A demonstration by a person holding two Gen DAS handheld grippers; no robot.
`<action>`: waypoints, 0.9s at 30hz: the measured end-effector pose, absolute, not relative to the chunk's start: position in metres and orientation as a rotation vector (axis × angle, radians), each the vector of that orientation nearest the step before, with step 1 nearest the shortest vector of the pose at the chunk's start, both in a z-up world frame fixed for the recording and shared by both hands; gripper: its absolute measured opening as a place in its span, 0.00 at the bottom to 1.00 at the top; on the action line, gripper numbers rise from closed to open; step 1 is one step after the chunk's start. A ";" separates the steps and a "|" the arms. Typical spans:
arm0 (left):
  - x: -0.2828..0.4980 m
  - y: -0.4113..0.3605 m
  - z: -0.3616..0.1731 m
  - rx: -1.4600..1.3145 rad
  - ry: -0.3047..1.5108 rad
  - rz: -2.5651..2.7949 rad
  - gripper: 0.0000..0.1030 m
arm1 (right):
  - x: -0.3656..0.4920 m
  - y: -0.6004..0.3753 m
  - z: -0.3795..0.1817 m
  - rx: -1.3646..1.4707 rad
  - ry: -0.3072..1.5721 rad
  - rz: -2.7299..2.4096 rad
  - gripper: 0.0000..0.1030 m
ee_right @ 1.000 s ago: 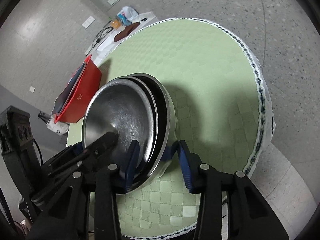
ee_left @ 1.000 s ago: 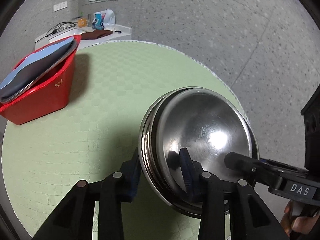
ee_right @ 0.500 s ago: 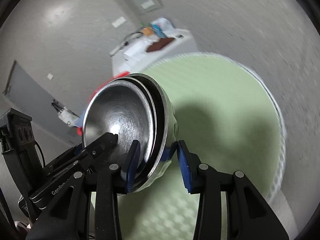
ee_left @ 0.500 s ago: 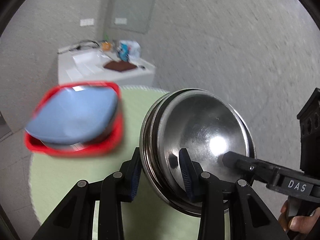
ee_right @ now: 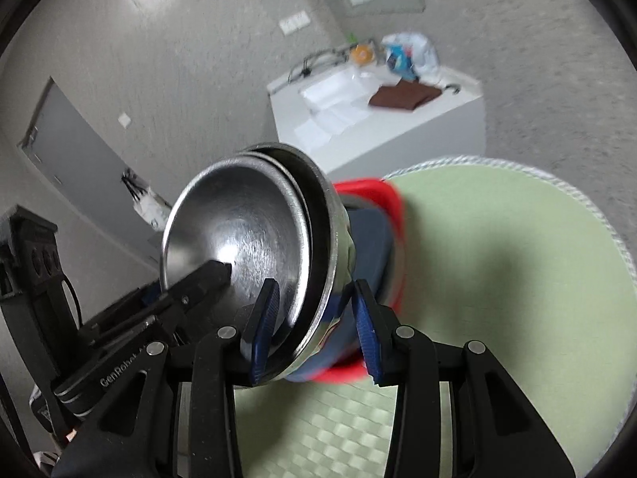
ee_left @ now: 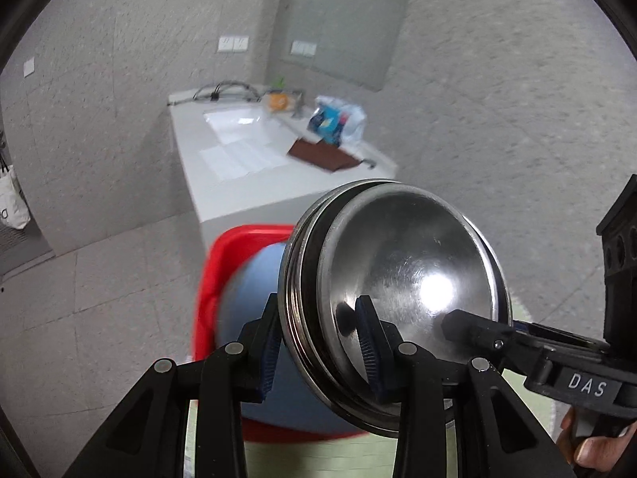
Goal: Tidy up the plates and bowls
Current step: 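Carry the nested steel bowls with both tools over the red basin, then lower the bowl stack onto the blue plate and open both tools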
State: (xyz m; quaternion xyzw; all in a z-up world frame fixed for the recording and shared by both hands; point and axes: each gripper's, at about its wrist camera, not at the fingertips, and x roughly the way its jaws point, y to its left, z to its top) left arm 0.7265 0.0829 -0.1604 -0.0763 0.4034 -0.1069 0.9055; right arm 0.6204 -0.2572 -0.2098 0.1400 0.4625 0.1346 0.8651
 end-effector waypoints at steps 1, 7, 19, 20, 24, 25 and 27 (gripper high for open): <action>0.735 0.088 -0.165 -0.151 0.846 -0.216 0.30 | 0.626 -0.251 -0.217 0.293 0.986 0.277 0.37; 0.784 0.098 -0.189 -0.138 0.918 -0.244 0.30 | 0.649 -0.229 -0.253 0.271 1.062 0.226 0.37; 0.824 0.088 -0.208 -0.109 0.947 -0.286 0.44 | 0.653 -0.223 -0.270 0.198 1.089 0.097 0.41; 0.820 0.089 -0.206 -0.113 0.935 -0.289 0.46 | 0.653 -0.222 -0.269 0.192 1.085 0.092 0.45; 0.792 0.100 -0.191 -0.107 0.860 -0.234 0.67 | 0.641 -0.221 -0.256 0.205 1.049 0.094 0.56; 0.782 0.101 -0.183 -0.091 0.822 -0.200 0.73 | 0.636 -0.223 -0.251 0.212 1.034 0.096 0.62; 0.760 0.102 -0.165 -0.056 0.732 -0.148 0.79 | 0.623 -0.225 -0.238 0.221 0.998 0.095 0.66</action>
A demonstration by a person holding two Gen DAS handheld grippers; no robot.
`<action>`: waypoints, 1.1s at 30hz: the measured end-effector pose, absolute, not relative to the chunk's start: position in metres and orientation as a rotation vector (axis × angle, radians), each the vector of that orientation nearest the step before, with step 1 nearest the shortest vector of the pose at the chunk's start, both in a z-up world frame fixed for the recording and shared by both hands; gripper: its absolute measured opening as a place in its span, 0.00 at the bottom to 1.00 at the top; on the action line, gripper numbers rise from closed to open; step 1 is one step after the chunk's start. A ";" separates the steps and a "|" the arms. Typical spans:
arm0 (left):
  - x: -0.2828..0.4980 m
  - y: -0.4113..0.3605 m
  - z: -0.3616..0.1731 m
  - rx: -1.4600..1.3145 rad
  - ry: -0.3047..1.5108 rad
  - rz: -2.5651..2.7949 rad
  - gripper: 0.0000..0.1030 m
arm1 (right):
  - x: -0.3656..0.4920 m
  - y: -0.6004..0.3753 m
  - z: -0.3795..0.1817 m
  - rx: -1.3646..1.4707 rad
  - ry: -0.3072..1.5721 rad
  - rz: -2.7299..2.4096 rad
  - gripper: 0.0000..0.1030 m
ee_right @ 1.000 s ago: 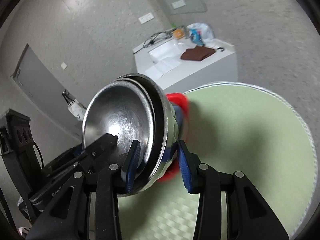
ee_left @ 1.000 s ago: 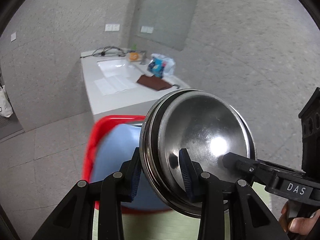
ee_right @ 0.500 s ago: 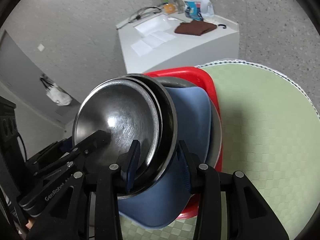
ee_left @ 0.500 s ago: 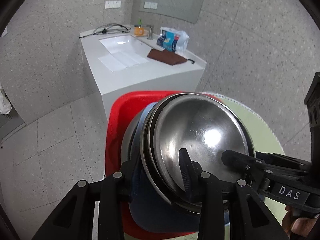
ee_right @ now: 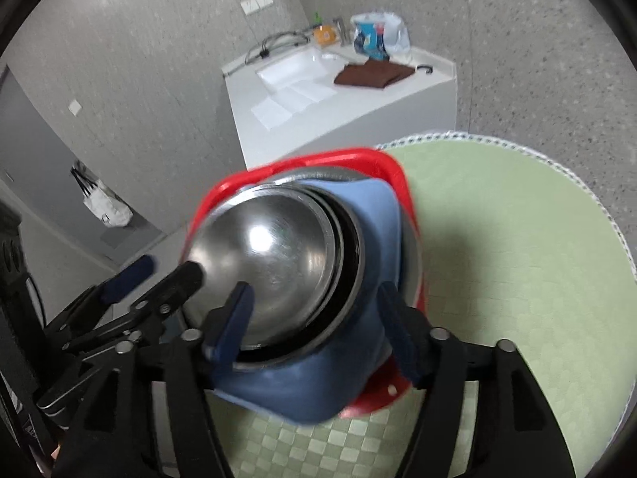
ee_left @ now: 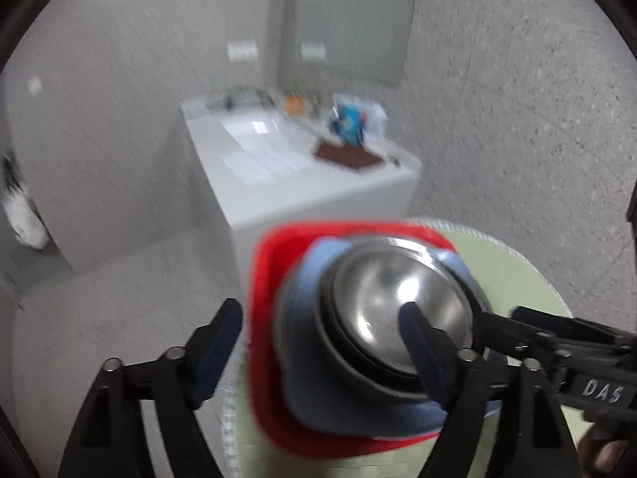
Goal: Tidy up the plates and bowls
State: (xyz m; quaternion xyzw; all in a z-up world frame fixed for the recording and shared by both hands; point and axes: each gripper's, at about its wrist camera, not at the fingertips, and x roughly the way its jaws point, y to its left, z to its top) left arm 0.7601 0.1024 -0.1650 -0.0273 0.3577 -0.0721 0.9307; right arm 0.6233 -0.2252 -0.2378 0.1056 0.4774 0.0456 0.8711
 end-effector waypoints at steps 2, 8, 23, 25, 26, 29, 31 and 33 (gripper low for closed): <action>0.737 0.102 -0.149 -0.037 0.670 -0.128 0.83 | 0.605 -0.225 -0.219 0.206 0.950 0.098 0.67; 0.635 0.090 -0.100 -0.005 0.501 -0.074 0.96 | 0.528 -0.217 -0.160 0.126 0.781 0.123 0.77; 0.295 -0.006 -0.065 -0.003 0.353 0.036 1.00 | 0.237 -0.257 -0.071 -0.002 0.505 0.157 1.00; 0.258 -0.018 -0.060 -0.004 0.358 0.042 0.99 | 0.207 -0.261 -0.064 0.007 0.495 0.166 1.00; 0.241 -0.020 -0.057 -0.006 0.356 0.045 0.99 | 0.196 -0.261 -0.061 0.005 0.493 0.166 1.00; 0.187 -0.027 -0.042 -0.015 0.333 0.056 0.99 | 0.163 -0.262 -0.052 0.006 0.492 0.172 1.00; 0.144 -0.026 -0.030 -0.016 0.307 0.070 0.99 | 0.143 -0.263 -0.047 0.010 0.485 0.178 1.00; 0.117 -0.027 -0.027 -0.020 0.291 0.081 0.99 | 0.123 -0.261 -0.042 0.015 0.467 0.183 1.00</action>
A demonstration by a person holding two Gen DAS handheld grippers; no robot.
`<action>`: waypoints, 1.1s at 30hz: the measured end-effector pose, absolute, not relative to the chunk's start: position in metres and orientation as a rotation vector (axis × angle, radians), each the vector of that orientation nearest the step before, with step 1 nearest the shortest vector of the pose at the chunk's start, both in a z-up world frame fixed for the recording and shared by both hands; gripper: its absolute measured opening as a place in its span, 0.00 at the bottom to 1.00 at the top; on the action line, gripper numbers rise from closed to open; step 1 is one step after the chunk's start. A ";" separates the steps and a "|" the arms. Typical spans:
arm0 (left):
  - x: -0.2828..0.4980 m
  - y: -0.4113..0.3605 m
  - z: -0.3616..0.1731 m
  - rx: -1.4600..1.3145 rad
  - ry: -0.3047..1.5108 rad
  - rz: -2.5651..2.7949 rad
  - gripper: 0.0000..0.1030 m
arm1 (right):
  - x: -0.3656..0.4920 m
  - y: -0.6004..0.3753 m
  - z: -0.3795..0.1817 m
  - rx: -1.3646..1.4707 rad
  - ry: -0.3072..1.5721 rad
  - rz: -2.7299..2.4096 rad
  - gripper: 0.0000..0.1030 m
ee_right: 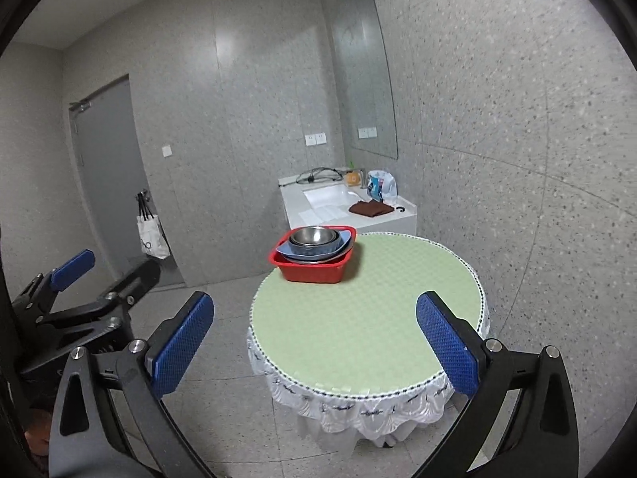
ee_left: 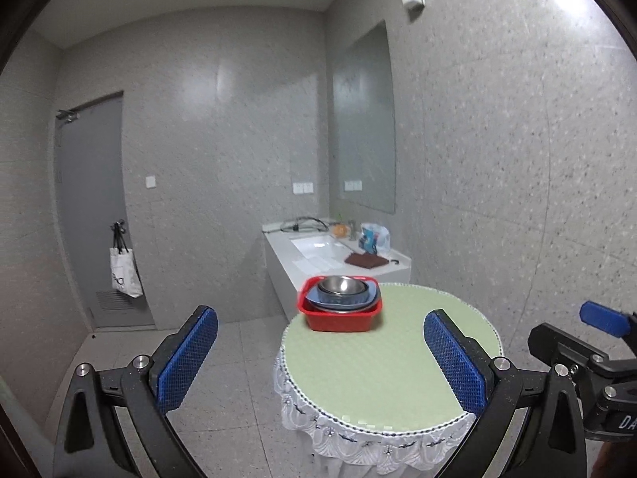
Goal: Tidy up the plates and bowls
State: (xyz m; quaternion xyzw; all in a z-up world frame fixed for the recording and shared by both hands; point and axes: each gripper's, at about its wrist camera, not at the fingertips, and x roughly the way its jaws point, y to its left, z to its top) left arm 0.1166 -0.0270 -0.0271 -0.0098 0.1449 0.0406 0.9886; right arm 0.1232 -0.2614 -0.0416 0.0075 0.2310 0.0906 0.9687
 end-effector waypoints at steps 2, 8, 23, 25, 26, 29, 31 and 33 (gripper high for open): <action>0.090 -0.029 -0.027 -0.019 0.282 0.081 0.99 | 0.104 -0.261 -0.038 0.026 0.451 0.189 1.00; 0.041 -0.031 -0.026 -0.020 0.257 0.092 0.99 | 0.063 -0.251 -0.031 0.025 0.411 0.197 1.00; -0.031 -0.039 -0.017 -0.015 0.202 0.113 0.99 | 0.012 -0.244 -0.014 0.015 0.348 0.222 1.00; -0.041 -0.040 -0.016 -0.016 0.194 0.115 0.99 | 0.009 -0.244 -0.011 0.011 0.343 0.227 1.00; -0.043 -0.040 -0.016 -0.017 0.192 0.117 0.99 | 0.007 -0.243 -0.010 0.009 0.340 0.232 1.00; -0.051 -0.040 -0.016 -0.018 0.188 0.123 0.99 | 0.000 -0.242 -0.007 0.002 0.331 0.237 1.00; -0.054 -0.039 -0.015 -0.017 0.188 0.127 0.99 | -0.004 -0.241 -0.006 -0.001 0.328 0.241 1.00; -0.058 -0.038 -0.014 -0.017 0.186 0.129 1.00 | -0.007 -0.239 -0.005 -0.003 0.323 0.245 1.00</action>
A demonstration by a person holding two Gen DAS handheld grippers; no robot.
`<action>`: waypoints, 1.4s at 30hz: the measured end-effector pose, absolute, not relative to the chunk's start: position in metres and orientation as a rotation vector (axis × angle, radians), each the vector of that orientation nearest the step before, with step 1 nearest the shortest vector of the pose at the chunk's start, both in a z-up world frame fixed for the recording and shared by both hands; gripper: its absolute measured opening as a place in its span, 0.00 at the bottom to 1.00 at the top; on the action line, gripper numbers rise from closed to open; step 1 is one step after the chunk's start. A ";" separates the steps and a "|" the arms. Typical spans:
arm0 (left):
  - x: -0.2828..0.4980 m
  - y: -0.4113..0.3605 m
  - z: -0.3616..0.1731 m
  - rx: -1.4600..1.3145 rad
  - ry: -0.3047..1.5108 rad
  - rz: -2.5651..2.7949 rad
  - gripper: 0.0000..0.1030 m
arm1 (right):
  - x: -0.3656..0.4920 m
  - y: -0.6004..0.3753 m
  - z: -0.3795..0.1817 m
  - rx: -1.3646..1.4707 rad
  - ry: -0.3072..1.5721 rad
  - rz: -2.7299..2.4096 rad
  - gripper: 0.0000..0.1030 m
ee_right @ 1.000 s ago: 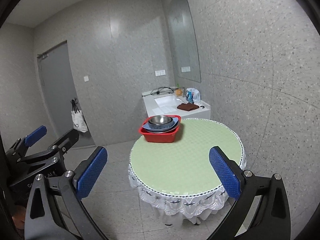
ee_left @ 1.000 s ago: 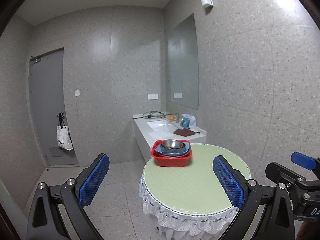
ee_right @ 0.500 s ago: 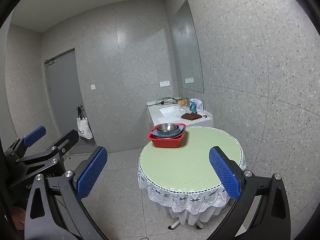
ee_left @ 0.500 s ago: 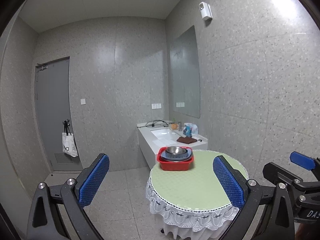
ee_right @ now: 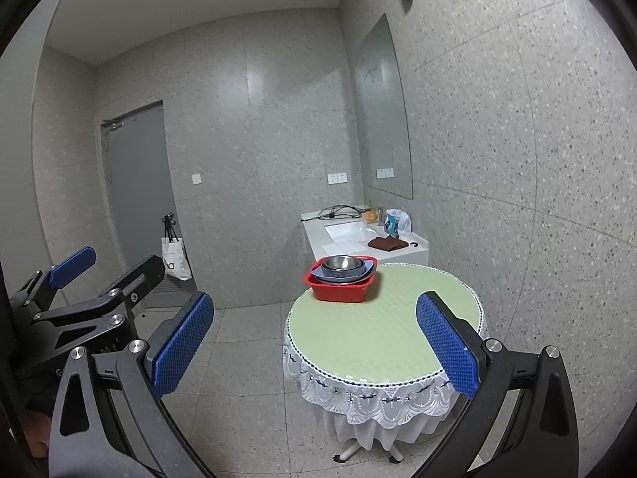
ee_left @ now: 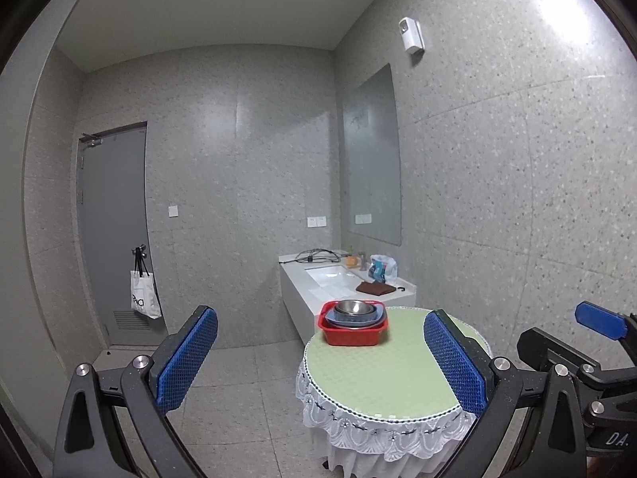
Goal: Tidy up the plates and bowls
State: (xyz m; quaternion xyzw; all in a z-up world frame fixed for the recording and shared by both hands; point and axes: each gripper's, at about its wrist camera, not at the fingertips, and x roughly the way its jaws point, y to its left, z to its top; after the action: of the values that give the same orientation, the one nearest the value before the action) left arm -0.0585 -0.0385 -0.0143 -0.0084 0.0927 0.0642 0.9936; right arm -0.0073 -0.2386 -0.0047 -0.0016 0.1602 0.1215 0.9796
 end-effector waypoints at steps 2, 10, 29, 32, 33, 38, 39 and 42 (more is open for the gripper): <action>-0.061 -0.039 -0.014 -0.015 0.184 0.131 0.99 | -0.010 -0.238 -0.005 -0.005 0.321 0.246 1.00; -0.070 -0.042 -0.013 -0.021 0.172 0.106 0.99 | -0.018 -0.235 -0.004 -0.004 0.317 0.239 1.00; -0.064 -0.057 -0.013 -0.022 0.215 0.050 0.99 | -0.027 -0.256 -0.003 0.012 0.320 0.173 1.00; -0.062 -0.059 -0.009 -0.023 0.215 0.042 0.99 | -0.028 -0.258 -0.004 0.014 0.327 0.164 1.00; -0.061 -0.059 -0.009 -0.023 0.216 0.040 0.99 | -0.028 -0.259 -0.004 0.014 0.328 0.162 1.00; -0.059 -0.062 -0.008 -0.018 0.216 0.033 0.99 | -0.030 -0.262 -0.004 0.014 0.325 0.151 1.00; -0.059 -0.063 -0.008 -0.018 0.215 0.033 0.99 | -0.030 -0.263 -0.004 0.014 0.325 0.151 1.00; -0.058 -0.065 -0.009 -0.016 0.214 0.032 0.99 | -0.030 -0.264 -0.004 0.014 0.327 0.148 1.00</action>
State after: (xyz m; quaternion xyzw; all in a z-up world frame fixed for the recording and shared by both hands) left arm -0.0579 -0.0649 -0.0086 -0.0080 0.1067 0.0157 0.9941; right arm -0.0303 -0.2636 -0.0041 0.0072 0.1626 0.0737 0.9839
